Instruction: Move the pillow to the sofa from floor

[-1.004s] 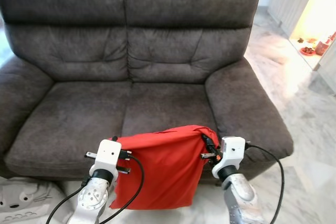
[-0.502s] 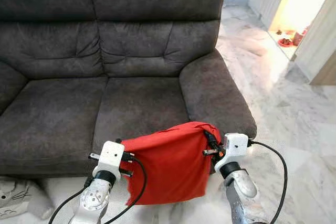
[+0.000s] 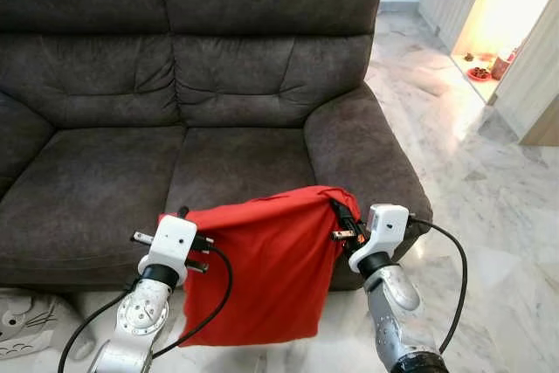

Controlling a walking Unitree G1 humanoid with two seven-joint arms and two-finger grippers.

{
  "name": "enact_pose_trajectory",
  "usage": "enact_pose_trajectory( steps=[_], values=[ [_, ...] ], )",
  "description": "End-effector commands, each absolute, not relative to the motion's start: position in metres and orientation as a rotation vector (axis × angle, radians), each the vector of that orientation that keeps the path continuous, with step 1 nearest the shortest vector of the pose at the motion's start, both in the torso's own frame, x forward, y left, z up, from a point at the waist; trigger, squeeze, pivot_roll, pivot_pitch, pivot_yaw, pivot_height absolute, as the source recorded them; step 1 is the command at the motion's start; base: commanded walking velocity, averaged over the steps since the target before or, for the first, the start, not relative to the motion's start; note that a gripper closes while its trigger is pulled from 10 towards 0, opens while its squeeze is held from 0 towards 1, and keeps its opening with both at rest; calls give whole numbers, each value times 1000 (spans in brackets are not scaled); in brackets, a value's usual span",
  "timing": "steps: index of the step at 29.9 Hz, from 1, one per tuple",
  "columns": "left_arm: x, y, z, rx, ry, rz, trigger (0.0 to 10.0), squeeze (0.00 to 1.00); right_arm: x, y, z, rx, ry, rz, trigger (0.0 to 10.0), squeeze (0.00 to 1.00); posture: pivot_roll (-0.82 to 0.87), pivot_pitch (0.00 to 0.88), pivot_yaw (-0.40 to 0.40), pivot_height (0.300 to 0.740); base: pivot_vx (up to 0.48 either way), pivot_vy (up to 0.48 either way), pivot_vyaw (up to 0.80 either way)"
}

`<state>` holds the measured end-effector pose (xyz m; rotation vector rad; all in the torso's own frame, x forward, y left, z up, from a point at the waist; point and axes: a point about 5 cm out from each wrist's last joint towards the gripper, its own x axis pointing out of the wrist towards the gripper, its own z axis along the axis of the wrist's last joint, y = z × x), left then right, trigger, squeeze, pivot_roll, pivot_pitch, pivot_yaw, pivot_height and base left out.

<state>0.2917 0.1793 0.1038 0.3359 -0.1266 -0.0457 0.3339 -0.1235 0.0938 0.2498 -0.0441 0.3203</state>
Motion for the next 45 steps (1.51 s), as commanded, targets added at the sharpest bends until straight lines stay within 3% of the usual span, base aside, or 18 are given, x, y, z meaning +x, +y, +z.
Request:
enact_pose_trajectory(
  steps=[1, 19, 45],
  values=[
    [294, 178, 120, 338, -193, -40, 10000, 0, 343, -126, 123, 248, -170, 315, 10000, 0, 107, 115, 12, 740, 0, 0, 0],
    [289, 191, 147, 358, -265, 36, 10000, 0, 346, -124, 157, 244, -317, 347, 10000, 0, 114, 118, 12, 740, 0, 0, 0],
    [296, 198, 194, 403, -398, 70, 10000, 0, 348, -118, 194, 232, -448, 370, 10000, 0, 116, 106, 18, 740, 304, 0, 0]
  ],
)
